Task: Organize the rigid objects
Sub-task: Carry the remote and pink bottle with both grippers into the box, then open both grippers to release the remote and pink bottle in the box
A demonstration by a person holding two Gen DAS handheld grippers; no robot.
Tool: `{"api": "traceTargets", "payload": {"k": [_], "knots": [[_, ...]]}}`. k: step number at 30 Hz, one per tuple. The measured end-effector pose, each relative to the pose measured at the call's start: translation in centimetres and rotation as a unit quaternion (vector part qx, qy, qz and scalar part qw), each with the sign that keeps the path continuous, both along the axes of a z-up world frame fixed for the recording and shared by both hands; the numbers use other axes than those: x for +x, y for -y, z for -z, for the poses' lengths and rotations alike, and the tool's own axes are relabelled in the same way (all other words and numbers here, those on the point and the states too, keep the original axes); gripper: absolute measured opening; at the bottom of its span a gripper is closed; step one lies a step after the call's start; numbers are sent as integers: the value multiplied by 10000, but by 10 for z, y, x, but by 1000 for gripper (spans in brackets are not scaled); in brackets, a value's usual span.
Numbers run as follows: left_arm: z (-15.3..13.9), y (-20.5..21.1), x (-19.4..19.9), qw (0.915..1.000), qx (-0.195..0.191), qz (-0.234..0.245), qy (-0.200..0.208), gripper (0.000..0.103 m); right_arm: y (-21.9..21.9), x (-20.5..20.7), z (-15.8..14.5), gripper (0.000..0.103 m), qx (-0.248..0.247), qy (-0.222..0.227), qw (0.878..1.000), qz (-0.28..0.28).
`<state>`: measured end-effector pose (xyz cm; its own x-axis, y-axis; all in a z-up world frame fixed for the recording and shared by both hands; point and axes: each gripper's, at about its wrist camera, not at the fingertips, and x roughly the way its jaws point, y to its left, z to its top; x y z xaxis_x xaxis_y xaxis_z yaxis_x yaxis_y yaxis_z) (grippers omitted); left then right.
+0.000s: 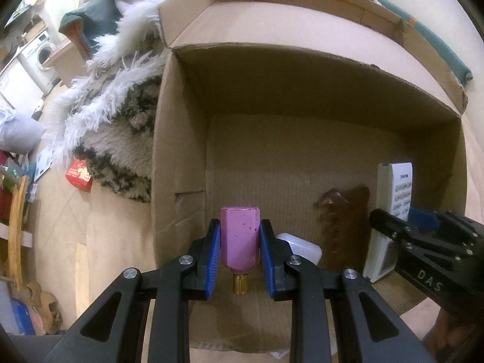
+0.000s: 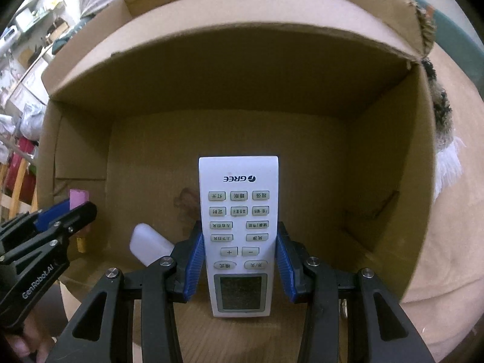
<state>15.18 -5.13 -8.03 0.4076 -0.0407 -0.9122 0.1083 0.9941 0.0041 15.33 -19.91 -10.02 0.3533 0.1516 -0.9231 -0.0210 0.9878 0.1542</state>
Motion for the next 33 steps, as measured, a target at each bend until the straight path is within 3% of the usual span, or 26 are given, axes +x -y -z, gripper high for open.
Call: {"api": "traceTargets", "payload": {"k": [15,25,29,33], "knots": [[2,14,-4,9999,120,123,-15,23,19,6,8,47,150,-241,9995,141],[-6,10,-4,9998,113,85,115,23,19,6,-10,47,90,100,9999,85],[-13,11,-7,9992,151,188,323,23,22,5,-17,61,293,195,9993,108],[-20,15,-11,9986,205,225,425,23,24,5,-22,64,394,314,9987,66]]}}
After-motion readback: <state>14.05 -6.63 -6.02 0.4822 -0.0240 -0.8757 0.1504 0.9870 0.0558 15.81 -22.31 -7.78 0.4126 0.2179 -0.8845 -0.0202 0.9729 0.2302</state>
